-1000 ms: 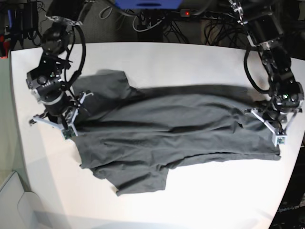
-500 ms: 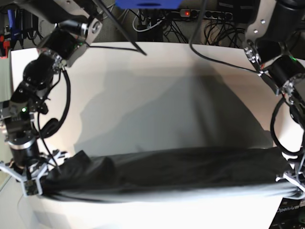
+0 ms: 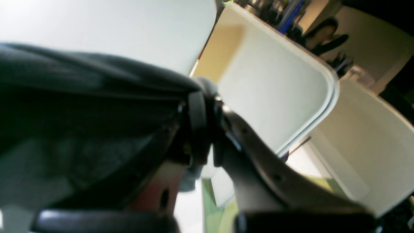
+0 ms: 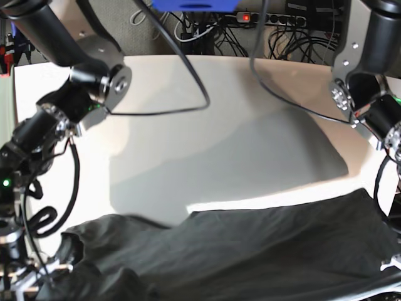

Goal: Layout the t-shirt on the table in an organized manner, then fold the t-shirt properly
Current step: 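Lift the shirt high with both grippers and shake it out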

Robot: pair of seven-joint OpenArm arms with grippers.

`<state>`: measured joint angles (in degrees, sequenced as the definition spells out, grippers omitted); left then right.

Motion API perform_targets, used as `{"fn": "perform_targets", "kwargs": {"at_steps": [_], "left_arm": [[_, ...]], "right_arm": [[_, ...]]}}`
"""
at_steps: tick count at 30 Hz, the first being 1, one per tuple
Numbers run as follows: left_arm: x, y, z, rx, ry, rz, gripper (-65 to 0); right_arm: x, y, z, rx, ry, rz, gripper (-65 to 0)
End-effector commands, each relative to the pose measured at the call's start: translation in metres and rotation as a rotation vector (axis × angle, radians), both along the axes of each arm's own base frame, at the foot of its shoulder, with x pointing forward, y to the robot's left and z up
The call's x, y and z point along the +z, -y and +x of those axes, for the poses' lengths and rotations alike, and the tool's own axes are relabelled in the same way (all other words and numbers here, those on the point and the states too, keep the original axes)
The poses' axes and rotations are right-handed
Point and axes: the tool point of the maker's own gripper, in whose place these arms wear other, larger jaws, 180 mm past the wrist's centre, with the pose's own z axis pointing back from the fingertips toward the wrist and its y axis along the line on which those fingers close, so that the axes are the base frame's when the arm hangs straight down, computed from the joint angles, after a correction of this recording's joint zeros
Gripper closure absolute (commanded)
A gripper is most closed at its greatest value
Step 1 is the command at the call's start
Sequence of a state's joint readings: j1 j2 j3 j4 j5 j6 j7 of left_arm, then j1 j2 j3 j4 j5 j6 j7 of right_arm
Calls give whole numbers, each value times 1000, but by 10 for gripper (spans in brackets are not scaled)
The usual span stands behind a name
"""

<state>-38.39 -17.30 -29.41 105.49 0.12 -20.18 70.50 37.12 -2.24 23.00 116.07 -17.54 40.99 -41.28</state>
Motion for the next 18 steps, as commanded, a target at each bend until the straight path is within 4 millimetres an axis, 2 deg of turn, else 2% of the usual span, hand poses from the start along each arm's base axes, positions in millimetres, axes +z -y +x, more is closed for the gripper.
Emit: {"fn": "perform_targets", "kwargs": {"at_steps": [1,7,11,14,18], "left_arm": [[21,-9,-4,33,58,30,-3],[-2,-10,-6,31,1,30,-3],[-14,-9,6,10,-11,8,-3],[-34,-6,22,-16,-39,-37,-3],[-61,1,48,-57,-64,-107,-3]], "right_arm": [[25,8,-6,-31,76,-4,0],[30,15,-8,-49,79,-20,0],[25,16,-5,-46,67,-23,0],[18,16,10,-26,33,-1,0],[11,11,45,47,6,40,0]]}}
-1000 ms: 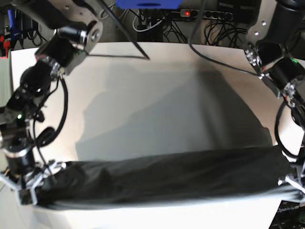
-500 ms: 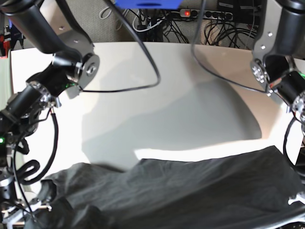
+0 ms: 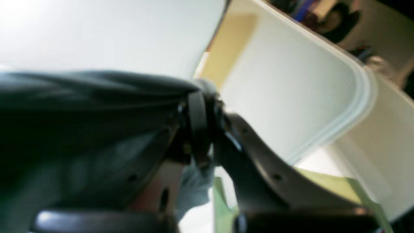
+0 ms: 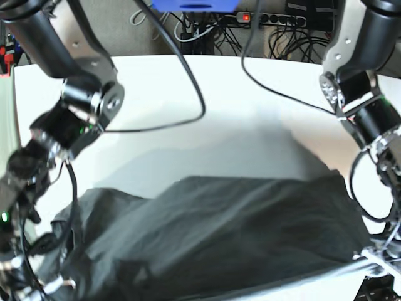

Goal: Layout the t-shirt on the table in an organized manner, then fold the t-shirt properly
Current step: 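Lift the shirt high with both grippers and shake it out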

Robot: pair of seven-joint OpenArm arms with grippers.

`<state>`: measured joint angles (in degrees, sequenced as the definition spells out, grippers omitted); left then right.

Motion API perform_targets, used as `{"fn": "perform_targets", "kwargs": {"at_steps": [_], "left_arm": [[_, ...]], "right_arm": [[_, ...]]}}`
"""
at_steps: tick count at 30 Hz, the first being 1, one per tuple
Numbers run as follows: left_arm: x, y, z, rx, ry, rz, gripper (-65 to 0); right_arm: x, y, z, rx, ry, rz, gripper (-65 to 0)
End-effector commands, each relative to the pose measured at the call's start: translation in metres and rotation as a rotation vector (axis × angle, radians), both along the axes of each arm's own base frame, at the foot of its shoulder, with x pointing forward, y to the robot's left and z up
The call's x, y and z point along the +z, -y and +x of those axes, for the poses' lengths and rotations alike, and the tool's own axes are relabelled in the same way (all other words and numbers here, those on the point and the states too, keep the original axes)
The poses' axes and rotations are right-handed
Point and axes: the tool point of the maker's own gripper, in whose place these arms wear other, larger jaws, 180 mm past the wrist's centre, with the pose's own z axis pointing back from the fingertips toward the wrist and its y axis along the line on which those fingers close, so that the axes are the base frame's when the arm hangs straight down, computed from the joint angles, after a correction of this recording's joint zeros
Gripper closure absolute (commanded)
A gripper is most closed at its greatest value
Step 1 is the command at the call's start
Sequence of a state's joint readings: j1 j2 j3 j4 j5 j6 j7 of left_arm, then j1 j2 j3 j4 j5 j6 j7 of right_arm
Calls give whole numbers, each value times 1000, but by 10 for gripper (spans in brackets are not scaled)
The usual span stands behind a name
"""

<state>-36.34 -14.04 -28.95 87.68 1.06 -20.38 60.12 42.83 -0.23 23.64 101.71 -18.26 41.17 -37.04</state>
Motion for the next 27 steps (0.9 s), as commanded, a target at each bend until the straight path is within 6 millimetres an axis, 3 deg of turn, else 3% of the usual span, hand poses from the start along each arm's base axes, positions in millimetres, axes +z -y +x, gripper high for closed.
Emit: {"fn": "perform_targets", "kwargs": {"at_steps": [1,3,7,10,15,18,20,23,27], "left_arm": [[24,-10,6,24,73,14,-3],[14,-9,16,9,71,-11,-3],[17,11,53,-60,134,-58,-3],[36,28,72,-100,197,-76,-3],[90,45,89,-136,326,-104,-3],[104,46,92,-141,359,-106,-3],[99,43,92,-137,351,-104,-3],[57,42,87,-131,277,-110,-3],[2,39,72,-124,179,-105,-4]], "right_arm": [[25,6,4,-3,73,1,0],[23,9,17,26,71,7,0],[37,1,51,113,100,58,0],[65,1,58,133,149,64,0],[118,-2,58,150,244,70,0],[126,5,48,123,267,55,0],[96,11,42,84,206,40,0],[39,24,22,20,103,-8,0],[-31,8,-16,49,28,-29,0]]}}
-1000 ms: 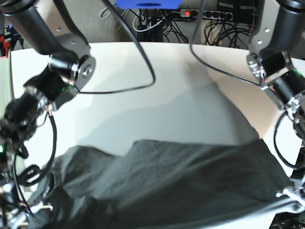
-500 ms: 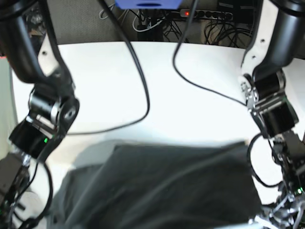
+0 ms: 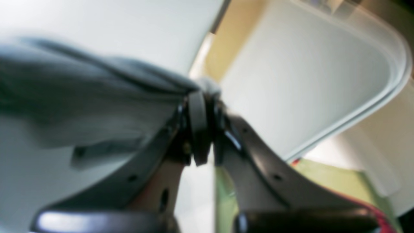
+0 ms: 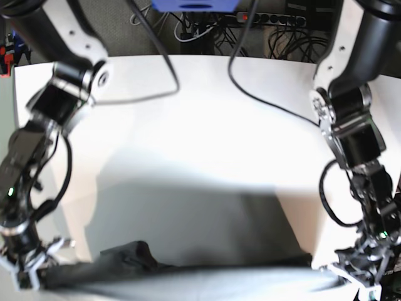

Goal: Layout the t-shirt on the table in an organized manner, then fold the t-shirt properly
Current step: 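Lift the shirt high with both grippers and shake it out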

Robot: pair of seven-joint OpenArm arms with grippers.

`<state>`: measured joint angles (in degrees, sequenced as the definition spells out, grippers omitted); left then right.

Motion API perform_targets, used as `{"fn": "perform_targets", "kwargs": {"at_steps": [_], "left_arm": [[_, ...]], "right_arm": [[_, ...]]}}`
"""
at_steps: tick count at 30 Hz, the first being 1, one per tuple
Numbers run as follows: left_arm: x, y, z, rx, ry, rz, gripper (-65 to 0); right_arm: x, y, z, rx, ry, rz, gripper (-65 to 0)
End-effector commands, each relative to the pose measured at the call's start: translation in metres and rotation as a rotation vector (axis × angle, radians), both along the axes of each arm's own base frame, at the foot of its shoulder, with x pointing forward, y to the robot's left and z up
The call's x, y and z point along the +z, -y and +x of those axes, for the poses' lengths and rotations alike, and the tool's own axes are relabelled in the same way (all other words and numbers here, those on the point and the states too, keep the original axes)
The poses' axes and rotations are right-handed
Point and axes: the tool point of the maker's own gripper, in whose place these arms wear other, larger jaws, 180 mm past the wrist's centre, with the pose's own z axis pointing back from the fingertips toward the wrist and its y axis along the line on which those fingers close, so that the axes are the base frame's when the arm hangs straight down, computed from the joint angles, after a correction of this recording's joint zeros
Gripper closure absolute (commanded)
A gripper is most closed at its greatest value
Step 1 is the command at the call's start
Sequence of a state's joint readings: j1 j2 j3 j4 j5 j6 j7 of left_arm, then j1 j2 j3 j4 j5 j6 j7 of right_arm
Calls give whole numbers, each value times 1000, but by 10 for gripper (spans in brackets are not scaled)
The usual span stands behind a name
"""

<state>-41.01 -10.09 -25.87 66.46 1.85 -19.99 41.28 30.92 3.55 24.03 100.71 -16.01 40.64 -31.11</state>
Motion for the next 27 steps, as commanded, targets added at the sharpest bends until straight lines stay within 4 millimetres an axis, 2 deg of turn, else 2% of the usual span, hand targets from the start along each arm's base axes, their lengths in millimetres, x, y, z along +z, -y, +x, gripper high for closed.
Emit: {"fn": "perform_targets", "kwargs": {"at_steps": [1,3,6,9,14,19,25,27], "left_arm": [[36,-18,1,29,102,30,-4],[20,-25,-7,33,65,45,-4],[10,-30,-18,40,44,71,-3],[26,-50,-39,79,86,137,-4],[58,-53,-60,107,100,205,-4],[87,-44,-79,117,143,255,-4],[132,-3,-111,13,290,255,-4],[135,1,-114,2,292,246,-4]], "right_arm": [[31,-7,-10,34,119,-7,0],[14,-15,-29,55,101,-6,0],[4,-19,-51,62,93,-22,0],[6,-19,-63,59,100,-58,0],[16,-7,-67,57,123,-75,0],[48,7,-72,37,223,-41,0],[94,39,-83,-45,369,6,0],[103,44,-84,-52,386,-13,0]]}}
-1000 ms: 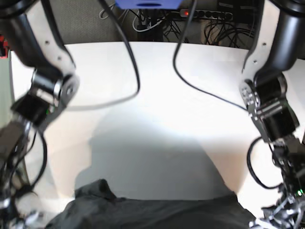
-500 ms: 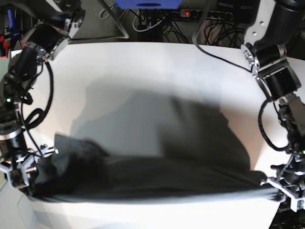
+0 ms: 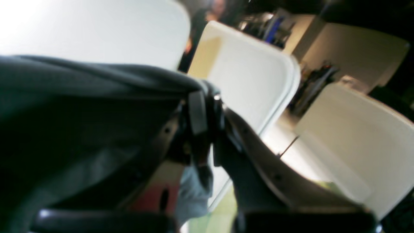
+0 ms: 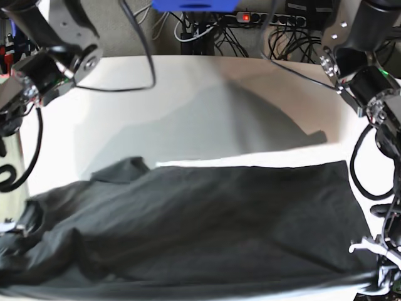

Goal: Layout the t-shirt on the table in an organized manner, then fold the t-shirt properly
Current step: 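Lift the shirt high with both grippers and shake it out, then lower the shirt flat onto the table, pulling it back with both grippers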

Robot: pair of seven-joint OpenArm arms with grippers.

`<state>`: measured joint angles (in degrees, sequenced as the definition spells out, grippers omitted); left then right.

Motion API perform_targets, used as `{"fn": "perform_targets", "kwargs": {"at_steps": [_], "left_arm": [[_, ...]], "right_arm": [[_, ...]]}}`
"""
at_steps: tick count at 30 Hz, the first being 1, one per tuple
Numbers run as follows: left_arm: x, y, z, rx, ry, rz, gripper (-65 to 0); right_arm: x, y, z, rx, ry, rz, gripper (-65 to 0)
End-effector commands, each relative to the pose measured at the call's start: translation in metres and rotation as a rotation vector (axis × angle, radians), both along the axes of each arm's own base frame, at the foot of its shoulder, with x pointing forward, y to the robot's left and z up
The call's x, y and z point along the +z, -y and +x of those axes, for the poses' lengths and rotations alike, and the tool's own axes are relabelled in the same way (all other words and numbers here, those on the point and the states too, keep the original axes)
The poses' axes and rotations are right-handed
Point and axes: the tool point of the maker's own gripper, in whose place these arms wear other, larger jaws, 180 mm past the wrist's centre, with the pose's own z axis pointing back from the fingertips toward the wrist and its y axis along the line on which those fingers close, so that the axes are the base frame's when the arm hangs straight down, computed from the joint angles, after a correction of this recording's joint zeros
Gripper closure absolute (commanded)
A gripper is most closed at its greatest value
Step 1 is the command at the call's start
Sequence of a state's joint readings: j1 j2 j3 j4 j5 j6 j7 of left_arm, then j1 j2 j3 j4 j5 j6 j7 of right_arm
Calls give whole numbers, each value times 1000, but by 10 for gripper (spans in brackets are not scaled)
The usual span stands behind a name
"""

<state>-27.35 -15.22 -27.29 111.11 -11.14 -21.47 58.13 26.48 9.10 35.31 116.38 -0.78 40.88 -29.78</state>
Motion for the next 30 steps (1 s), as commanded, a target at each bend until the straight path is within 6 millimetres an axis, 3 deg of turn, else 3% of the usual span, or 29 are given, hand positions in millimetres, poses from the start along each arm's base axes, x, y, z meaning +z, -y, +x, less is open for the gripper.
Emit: {"fn": "perform_targets", "kwargs": {"at_steps": [1,5,10,14,18,21,24,26,28,30], "left_arm": [[15,-6,-1,24,37,14,-4],[0,-7,13,13,14,-37,-3],[-20,-8,50,-16,2,-152,-3],[-33,-2,92,-54,-29,-266,-3],[-35,23,138,-132,-70,-295,-2],[-16,29,158,-136,-39,-321,-2],[16,27,169,-104,41,-364,-4],[44,25,171,-100,99,-372,-4],[58,23,172,-100,119,-373,-4],[60,21,171,-98,124,-370,-4]], "right_arm": [[23,2,-5,-2,70,-20,0],[19,-12,7,48,50,-34,0],[14,-33,51,153,-4,2,0],[25,-28,105,209,-64,46,0],[57,-29,165,288,-120,115,0],[84,-35,189,345,-105,164,0],[116,-44,196,387,-60,167,0],[122,-52,197,398,-61,139,0],[120,-58,199,403,-73,111,0],[125,-47,194,378,-65,95,0]]}}
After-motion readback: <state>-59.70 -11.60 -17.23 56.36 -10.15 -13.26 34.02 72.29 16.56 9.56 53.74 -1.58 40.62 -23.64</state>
